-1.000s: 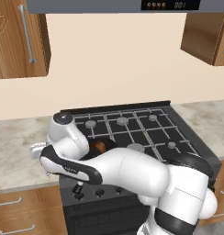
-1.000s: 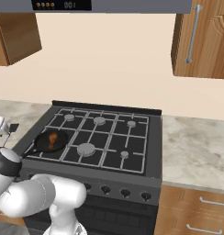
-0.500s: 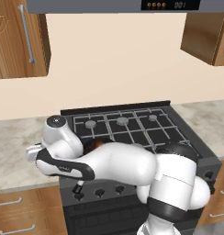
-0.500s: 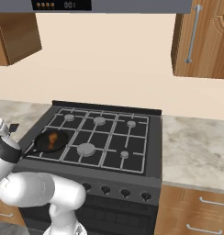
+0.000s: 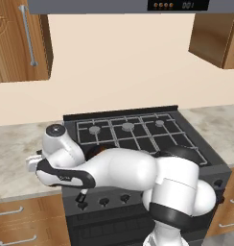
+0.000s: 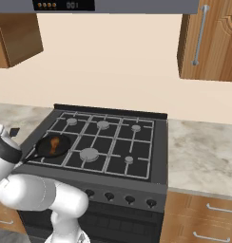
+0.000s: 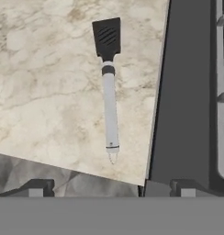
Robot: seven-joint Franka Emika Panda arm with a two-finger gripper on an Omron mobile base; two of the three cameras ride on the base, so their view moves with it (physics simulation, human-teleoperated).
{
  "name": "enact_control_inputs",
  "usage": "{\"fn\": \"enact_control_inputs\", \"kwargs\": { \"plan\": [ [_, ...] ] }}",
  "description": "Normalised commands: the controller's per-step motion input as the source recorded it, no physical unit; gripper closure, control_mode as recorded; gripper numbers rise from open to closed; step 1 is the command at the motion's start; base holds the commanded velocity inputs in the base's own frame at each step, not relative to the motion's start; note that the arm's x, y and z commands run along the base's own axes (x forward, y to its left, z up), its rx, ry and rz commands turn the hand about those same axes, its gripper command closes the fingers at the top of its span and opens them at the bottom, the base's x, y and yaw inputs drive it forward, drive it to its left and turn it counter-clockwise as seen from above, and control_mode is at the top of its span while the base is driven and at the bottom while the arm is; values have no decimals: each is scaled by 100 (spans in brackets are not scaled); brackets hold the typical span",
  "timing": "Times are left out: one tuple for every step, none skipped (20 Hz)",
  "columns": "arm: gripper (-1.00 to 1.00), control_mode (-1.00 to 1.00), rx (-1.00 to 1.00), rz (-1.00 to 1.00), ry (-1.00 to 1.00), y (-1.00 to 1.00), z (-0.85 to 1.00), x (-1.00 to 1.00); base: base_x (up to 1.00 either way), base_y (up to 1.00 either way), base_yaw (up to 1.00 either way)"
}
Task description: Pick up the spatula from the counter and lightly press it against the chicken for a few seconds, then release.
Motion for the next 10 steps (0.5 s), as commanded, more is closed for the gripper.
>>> {"fn": "enact_control_inputs", "kwargs": {
  "plan": [
    [-100,-100,0,0,1,0,-21,1,0,0,0],
    [-100,-100,0,0,1,0,-20,3,0,0,0],
    [-100,-100,0,0,1,0,-19,4,0,0,0],
    [-100,-100,0,0,1,0,-19,6,0,0,0],
    [-100,-100,0,0,1,0,-19,10,0,0,0],
    [-100,-100,0,0,1,0,-16,14,0,0,0],
    [-100,-100,0,0,1,0,-15,17,0,0,0],
    [-100,-100,0,0,0,0,-13,14,0,0,0],
    [-100,-100,0,0,0,0,-12,16,0,0,0],
    [-100,-100,0,0,0,0,-11,17,0,0,0]
  ]
}}
